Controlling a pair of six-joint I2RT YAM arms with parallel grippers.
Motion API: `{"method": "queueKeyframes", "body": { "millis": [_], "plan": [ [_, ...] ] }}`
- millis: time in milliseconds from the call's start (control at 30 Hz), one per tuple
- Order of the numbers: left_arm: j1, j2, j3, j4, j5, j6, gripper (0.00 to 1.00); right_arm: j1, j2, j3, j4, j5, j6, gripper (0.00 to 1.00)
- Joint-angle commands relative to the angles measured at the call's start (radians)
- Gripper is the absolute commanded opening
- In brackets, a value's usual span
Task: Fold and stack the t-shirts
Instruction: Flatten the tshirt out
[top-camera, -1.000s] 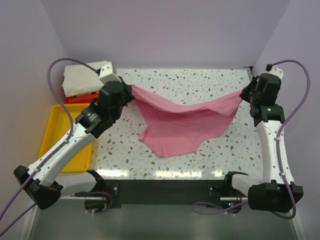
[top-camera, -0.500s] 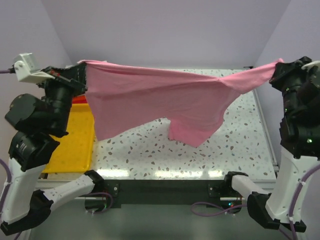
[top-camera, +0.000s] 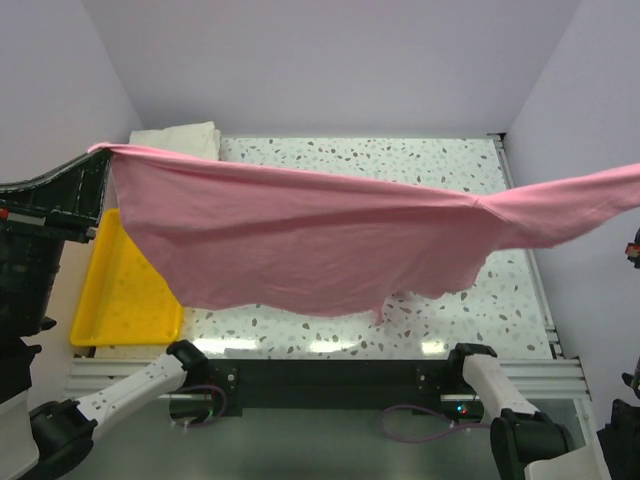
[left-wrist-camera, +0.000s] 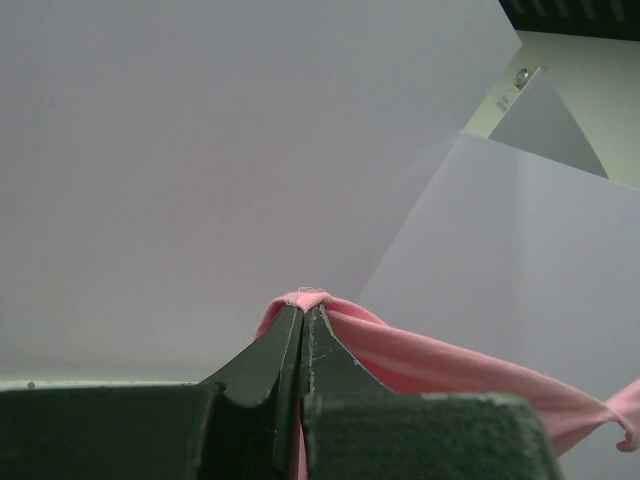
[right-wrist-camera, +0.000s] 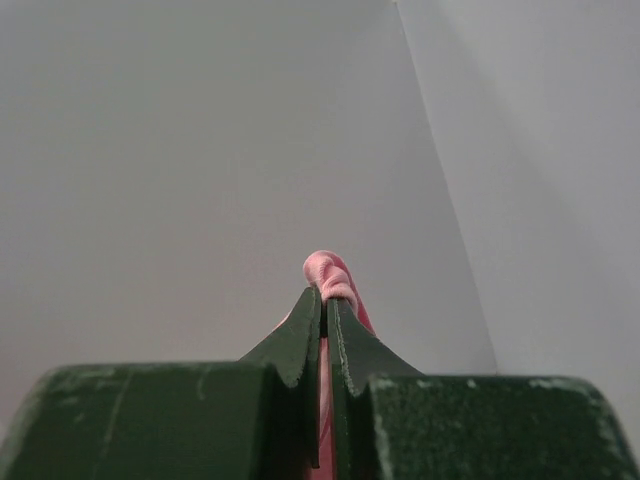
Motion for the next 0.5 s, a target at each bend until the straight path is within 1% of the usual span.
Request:
{"method": "queueKeyframes", "body": {
  "millis": [0,67,167,200,233,333,367,400,433,467],
  "plan": [
    [0.001,0.002,0.04,0.004,0.057,0.005,0.0,-0.002,0.013,0.015,0.075,0.051,-0.041,0.0],
    [0.001,0.002,0.041,0.007,0.043,0.012,0.0,0.0,0.025,0.026,0.086,0.039,-0.047,0.0],
    [0.0,0.019,0.017,0.022,-0.021,0.028,0.0,-0.002,0.066,0.009,0.107,0.014,-0.053,0.0],
    [0.001,0.031,-0.008,0.027,-0.073,0.029,0.0,-0.002,0.095,0.0,0.115,0.006,-0.049,0.0],
    [0.001,0.045,-0.018,0.028,-0.095,0.036,0.0,-0.002,0.109,-0.012,0.123,-0.007,-0.046,0.0],
    [0.001,0.123,-0.069,0.037,-0.199,0.042,0.0,-0.002,0.152,-0.123,0.193,-0.058,-0.027,0.0],
    [0.001,0.175,-0.083,0.04,-0.236,0.04,0.0,-0.002,0.158,-0.203,0.248,-0.069,-0.026,0.0],
    [0.0,0.204,-0.109,0.042,-0.321,0.037,0.0,-0.002,0.169,-0.245,0.274,-0.078,-0.015,0.0],
    [0.001,0.236,-0.123,0.041,-0.371,0.03,0.0,-0.002,0.193,-0.284,0.294,-0.083,-0.009,0.0],
    [0.001,0.3,-0.14,0.041,-0.415,0.016,0.0,-0.002,0.207,-0.358,0.334,-0.084,-0.006,0.0]
  ]
}}
